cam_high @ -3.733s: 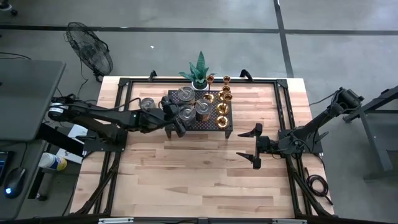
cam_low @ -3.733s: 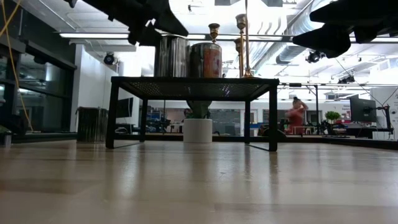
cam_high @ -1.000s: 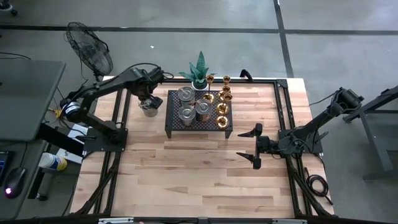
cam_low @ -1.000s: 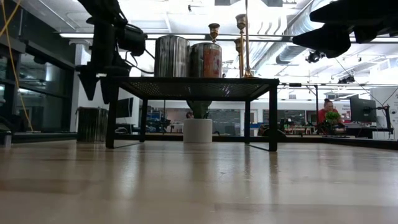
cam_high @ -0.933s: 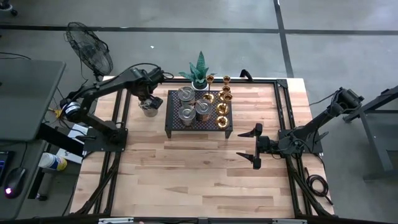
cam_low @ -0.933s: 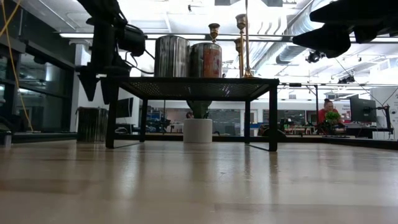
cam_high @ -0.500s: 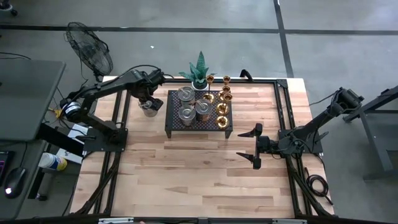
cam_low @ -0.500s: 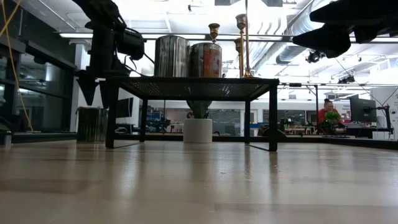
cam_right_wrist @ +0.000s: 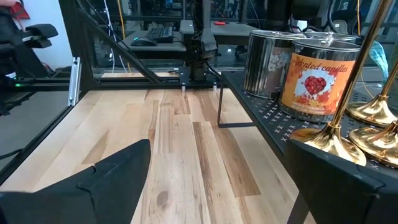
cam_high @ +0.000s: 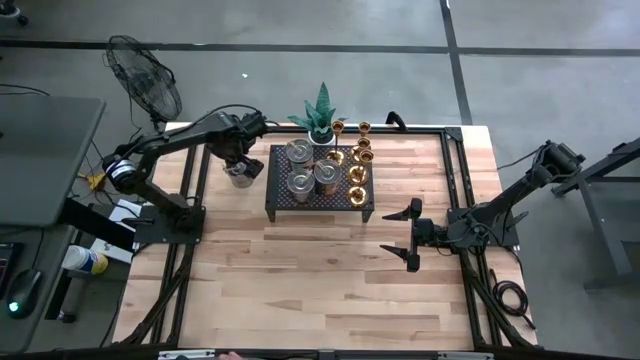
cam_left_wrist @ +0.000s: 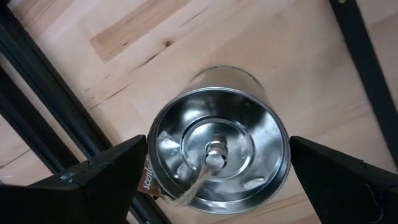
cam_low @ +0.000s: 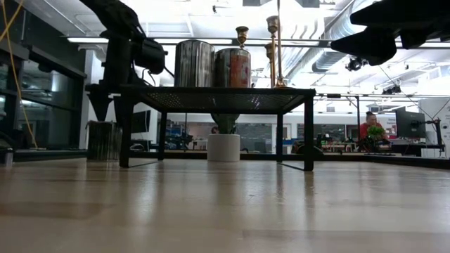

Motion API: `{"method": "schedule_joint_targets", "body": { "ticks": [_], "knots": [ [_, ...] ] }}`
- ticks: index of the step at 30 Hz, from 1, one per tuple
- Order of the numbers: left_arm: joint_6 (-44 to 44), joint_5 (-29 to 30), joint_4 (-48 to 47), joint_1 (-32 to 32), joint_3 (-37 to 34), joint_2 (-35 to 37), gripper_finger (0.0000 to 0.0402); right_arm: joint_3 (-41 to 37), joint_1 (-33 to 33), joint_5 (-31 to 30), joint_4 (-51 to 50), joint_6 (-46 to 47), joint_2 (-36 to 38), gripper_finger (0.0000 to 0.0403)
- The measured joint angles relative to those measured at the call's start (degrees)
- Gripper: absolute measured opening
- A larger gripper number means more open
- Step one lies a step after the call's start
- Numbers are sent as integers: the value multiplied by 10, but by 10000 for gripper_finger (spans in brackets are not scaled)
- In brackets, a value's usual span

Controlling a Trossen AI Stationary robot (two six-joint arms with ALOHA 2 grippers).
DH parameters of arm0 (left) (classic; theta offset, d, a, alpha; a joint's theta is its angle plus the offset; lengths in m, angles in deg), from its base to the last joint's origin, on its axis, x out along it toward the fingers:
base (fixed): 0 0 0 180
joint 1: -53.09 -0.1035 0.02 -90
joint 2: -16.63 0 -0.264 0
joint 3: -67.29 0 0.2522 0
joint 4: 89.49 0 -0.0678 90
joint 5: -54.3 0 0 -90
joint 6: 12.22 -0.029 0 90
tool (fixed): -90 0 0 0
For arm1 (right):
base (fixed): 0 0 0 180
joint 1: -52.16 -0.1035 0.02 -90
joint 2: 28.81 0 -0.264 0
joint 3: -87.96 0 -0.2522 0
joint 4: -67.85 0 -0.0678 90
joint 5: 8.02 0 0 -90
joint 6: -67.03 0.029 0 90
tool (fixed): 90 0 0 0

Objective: Pick & Place candle stick holders
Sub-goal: Put the silver scented candle on the shelf

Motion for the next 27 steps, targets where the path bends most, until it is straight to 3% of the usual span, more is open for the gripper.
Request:
{"method": "schedule_joint_targets", "body": {
  "ticks": [18, 27],
  "knots": [
    [-13, -23, 6, -2, -20, -20, 384, 0, 0, 0, 0, 0, 0, 362],
    [-38, -66, -14, -15, -22, -29, 383, 0, 0, 0, 0, 0, 0, 362]
  ]
}}
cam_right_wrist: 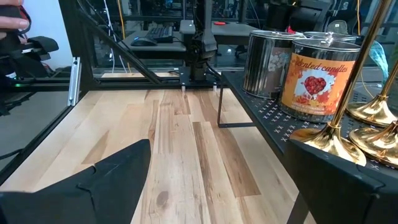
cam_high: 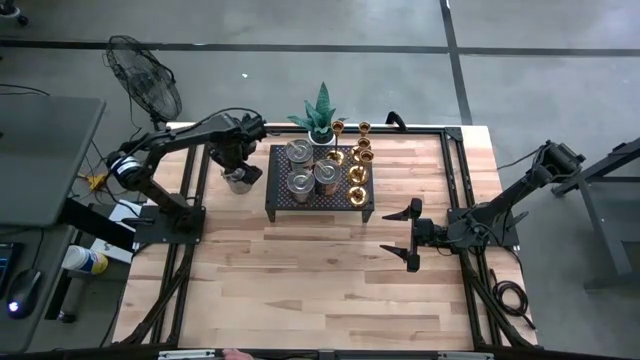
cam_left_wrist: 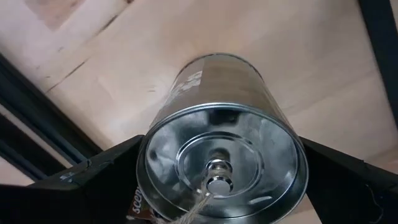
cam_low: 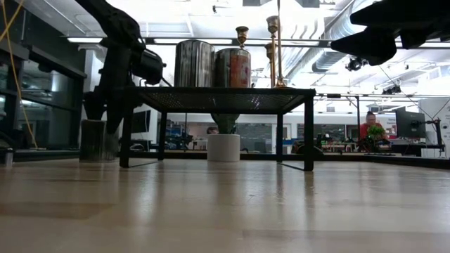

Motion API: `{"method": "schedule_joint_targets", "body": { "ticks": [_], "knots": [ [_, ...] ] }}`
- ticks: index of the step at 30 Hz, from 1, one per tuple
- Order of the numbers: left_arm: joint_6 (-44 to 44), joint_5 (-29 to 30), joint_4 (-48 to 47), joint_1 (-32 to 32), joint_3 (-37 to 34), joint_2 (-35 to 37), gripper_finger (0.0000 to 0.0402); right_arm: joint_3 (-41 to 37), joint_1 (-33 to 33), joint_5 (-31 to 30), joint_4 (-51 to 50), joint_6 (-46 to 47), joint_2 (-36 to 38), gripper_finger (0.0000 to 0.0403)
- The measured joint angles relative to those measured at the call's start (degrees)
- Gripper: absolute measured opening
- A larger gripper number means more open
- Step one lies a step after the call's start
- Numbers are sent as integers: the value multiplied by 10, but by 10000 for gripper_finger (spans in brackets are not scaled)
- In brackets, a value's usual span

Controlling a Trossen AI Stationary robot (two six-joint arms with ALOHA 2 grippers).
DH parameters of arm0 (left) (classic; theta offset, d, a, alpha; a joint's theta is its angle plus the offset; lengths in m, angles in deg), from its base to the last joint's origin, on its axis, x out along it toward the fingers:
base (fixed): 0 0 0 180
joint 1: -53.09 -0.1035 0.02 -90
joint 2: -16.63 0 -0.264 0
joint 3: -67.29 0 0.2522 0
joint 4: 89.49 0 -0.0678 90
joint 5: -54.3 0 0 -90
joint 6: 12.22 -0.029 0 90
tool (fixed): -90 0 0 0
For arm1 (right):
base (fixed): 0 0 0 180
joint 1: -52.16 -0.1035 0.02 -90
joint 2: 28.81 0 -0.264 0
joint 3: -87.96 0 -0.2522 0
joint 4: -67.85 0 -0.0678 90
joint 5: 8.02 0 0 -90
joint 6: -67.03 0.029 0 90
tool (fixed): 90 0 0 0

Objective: Pick & Place candle stick holders
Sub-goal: Put the silver scented candle on the shelf

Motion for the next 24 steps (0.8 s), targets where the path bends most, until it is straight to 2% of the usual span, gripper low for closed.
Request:
{"method": "schedule_joint_targets", "body": {
  "ticks": [10, 19, 24],
  "knots": [
    [-6, -22, -5, -3, 0, -31, 383, 0, 0, 0, 0, 0, 0, 362],
    [-21, 6, 3, -2, -10, -30, 383, 0, 0, 0, 0, 0, 0, 362],
    [-22, 0, 12, -3, -36, -29, 383, 0, 0, 0, 0, 0, 0, 362]
  ]
}}
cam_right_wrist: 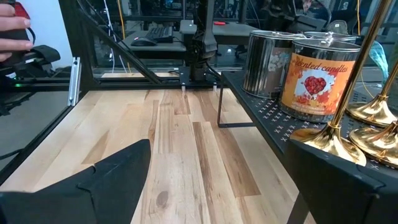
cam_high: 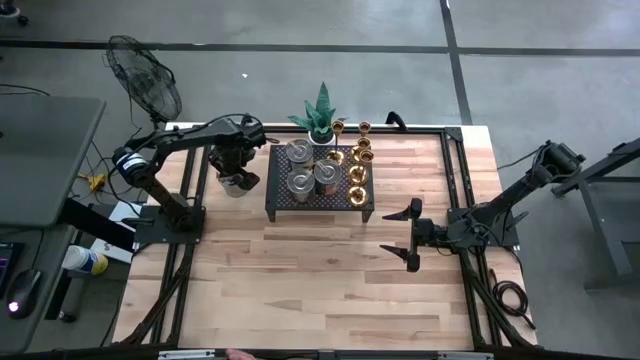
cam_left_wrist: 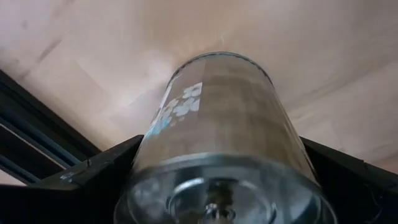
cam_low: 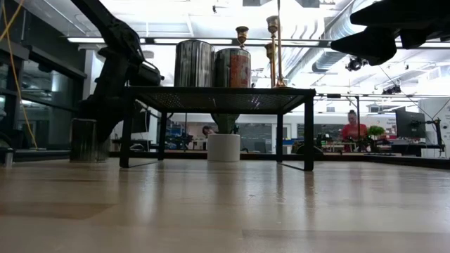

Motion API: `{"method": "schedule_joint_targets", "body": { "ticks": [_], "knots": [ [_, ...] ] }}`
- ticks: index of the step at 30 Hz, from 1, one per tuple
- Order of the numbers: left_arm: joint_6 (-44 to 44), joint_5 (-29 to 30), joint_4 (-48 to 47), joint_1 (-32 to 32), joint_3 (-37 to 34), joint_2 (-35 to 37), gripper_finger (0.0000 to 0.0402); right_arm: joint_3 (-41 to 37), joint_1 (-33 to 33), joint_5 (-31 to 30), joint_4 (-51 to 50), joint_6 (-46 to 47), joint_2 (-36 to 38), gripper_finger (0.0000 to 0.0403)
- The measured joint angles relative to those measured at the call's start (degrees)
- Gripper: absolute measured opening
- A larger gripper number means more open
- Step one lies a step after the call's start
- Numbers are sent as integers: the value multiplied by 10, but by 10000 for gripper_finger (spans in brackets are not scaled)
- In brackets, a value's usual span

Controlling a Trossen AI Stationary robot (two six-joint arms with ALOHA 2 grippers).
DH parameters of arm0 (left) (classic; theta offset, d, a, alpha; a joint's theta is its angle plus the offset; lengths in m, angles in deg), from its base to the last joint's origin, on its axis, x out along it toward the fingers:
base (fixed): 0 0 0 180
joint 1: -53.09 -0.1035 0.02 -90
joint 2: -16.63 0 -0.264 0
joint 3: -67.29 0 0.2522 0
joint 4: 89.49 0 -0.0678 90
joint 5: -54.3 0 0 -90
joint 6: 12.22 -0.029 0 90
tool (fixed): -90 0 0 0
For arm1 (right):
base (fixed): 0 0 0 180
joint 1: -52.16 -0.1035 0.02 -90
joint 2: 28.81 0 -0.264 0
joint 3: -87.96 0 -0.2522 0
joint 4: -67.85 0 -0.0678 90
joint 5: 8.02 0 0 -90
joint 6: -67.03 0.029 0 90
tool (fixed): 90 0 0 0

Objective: Pick & Place candle stick holders
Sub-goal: Put the silver scented candle on the shelf

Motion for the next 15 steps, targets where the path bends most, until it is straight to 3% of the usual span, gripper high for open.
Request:
{"method": "schedule_joint_targets", "body": {
  "ticks": [15],
  "knots": [
    [-14, 6, 26, 0, -25, -1, 367, 0, 0, 0, 0, 0, 0, 362]
  ]
}}
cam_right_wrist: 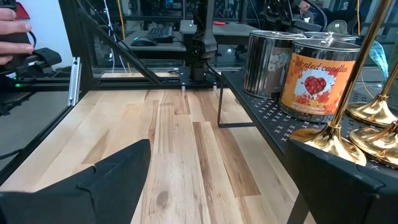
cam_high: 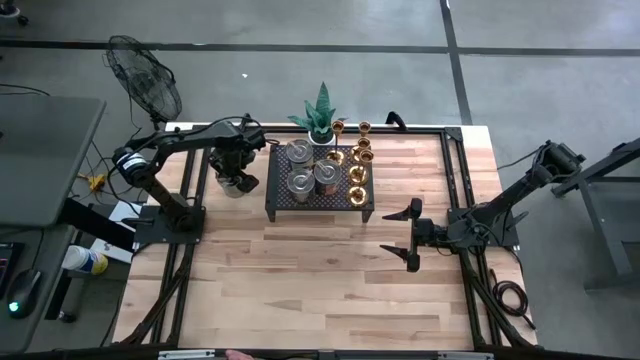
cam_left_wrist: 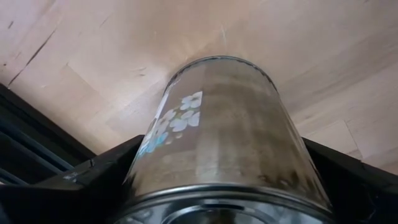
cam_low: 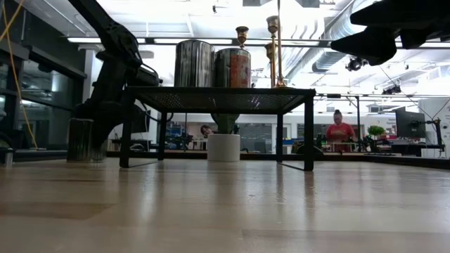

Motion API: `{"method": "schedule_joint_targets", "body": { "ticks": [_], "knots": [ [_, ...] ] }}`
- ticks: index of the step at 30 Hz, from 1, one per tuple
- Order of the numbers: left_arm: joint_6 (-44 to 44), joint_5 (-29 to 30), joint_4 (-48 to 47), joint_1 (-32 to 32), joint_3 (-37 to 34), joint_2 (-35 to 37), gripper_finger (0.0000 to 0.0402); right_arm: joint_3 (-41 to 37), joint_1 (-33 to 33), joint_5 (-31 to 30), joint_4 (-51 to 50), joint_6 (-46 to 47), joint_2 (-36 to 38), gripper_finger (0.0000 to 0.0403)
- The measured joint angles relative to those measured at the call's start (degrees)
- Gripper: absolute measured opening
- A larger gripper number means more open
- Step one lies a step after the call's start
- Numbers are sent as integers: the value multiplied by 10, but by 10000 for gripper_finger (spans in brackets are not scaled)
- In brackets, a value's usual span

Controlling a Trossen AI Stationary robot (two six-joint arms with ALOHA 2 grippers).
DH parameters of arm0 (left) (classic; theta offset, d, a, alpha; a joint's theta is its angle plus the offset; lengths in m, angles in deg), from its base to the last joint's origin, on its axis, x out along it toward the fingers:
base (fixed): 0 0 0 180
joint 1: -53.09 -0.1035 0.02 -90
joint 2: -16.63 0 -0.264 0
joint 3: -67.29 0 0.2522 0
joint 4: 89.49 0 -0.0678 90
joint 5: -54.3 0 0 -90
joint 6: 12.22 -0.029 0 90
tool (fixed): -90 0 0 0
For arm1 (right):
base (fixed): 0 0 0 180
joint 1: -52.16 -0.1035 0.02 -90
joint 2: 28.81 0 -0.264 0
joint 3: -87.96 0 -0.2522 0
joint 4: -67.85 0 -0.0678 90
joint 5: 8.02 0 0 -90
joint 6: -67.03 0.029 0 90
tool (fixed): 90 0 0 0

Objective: Pick & Place candle stick holders
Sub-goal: Put the silver scented candle on the shelf

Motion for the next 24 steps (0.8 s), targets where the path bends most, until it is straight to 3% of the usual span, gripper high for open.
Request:
{"method": "schedule_joint_targets", "body": {
  "ticks": [15, 24],
  "knots": [
    [1, -11, -21, 1, 31, -1, 359, 0, 0, 0, 0, 0, 0, 362],
    [-13, -28, -75, 5, 89, 1, 359, 0, 0, 0, 0, 0, 0, 362]
  ]
}}
